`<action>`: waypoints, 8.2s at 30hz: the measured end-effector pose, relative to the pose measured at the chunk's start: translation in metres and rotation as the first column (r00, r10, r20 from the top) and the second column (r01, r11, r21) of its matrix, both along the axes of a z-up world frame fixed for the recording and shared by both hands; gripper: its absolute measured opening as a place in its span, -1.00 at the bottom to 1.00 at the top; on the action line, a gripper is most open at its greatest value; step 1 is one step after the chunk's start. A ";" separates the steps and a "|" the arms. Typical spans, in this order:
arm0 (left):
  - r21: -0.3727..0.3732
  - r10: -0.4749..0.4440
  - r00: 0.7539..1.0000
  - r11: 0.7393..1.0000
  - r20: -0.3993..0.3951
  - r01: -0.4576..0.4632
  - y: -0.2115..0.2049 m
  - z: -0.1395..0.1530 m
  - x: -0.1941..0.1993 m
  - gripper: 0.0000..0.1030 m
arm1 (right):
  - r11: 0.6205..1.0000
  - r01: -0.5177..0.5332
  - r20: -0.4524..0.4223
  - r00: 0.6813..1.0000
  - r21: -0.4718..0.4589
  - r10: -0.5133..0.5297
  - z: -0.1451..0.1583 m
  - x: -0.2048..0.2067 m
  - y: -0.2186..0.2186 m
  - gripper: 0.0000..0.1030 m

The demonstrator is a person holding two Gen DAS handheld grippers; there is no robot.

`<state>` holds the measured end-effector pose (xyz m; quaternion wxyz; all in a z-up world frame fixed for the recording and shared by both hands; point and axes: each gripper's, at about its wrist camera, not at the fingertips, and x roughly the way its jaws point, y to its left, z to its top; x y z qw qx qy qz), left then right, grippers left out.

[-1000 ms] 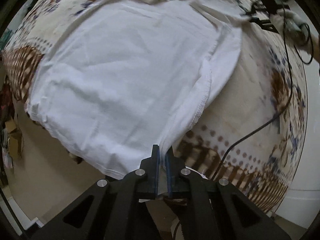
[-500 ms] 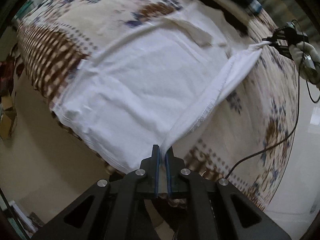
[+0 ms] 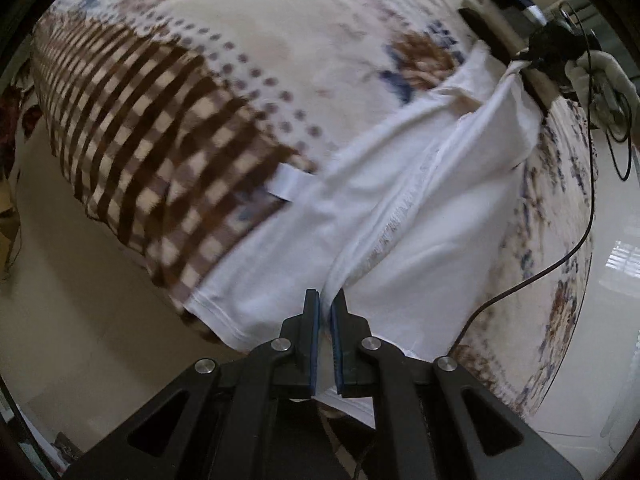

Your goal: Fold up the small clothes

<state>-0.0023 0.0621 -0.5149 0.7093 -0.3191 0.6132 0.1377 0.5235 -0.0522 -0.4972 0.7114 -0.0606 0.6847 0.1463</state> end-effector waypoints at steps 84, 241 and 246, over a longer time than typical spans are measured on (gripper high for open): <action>-0.001 -0.445 0.881 0.893 0.163 0.451 0.005 -0.055 0.460 -0.97 | 0.674 0.491 -0.240 0.867 0.552 -0.436 -0.037 -0.013 -0.179 -0.67; -0.450 -0.290 0.951 0.839 0.104 0.305 0.038 0.029 0.084 -0.93 | 0.610 0.624 -0.545 0.764 0.488 -0.346 0.007 -0.506 -0.195 -0.91; -0.460 -0.203 0.961 0.846 0.189 0.269 0.030 0.031 0.169 -0.93 | 0.558 0.625 -0.477 0.779 0.546 -0.406 0.023 -0.430 -0.207 -0.91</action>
